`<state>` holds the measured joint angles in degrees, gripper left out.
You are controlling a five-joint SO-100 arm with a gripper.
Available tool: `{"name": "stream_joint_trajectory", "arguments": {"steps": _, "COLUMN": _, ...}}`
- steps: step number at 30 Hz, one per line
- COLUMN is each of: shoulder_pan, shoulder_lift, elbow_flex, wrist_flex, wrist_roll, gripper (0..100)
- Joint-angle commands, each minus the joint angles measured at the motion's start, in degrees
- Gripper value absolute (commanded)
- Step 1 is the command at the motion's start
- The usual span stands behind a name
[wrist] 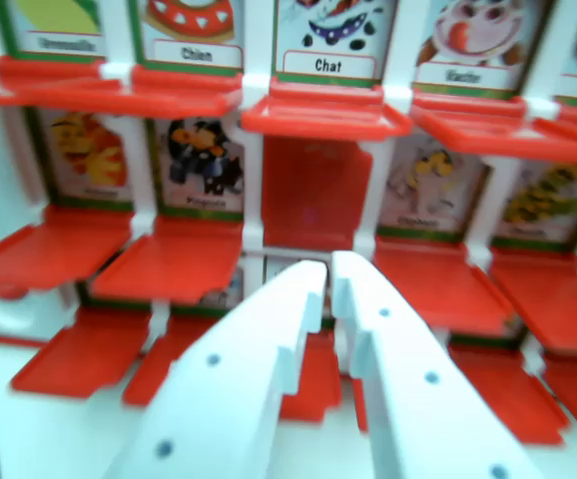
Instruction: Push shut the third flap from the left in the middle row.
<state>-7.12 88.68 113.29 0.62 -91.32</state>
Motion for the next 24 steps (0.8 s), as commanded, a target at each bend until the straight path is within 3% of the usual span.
{"name": "stream_joint_trajectory", "arguments": {"steps": 1, "shoulder_pan": 0.97, "shoulder_lift": 21.09, "elbow_flex": 5.27, "wrist_flex": 5.01, "wrist_roll": -0.44, "gripper": 0}}
{"name": "stream_joint_trajectory", "arguments": {"steps": 8, "shoulder_pan": 1.49, "shoulder_lift": 49.92, "elbow_flex": 16.44, "wrist_flex": 24.79, "wrist_roll": -0.44, "gripper": 0}}
{"name": "stream_joint_trajectory", "arguments": {"steps": 24, "shoulder_pan": 4.57, "shoulder_lift": 91.14, "elbow_flex": 23.2, "wrist_flex": 52.47, "wrist_roll": -1.49, "gripper": 0}}
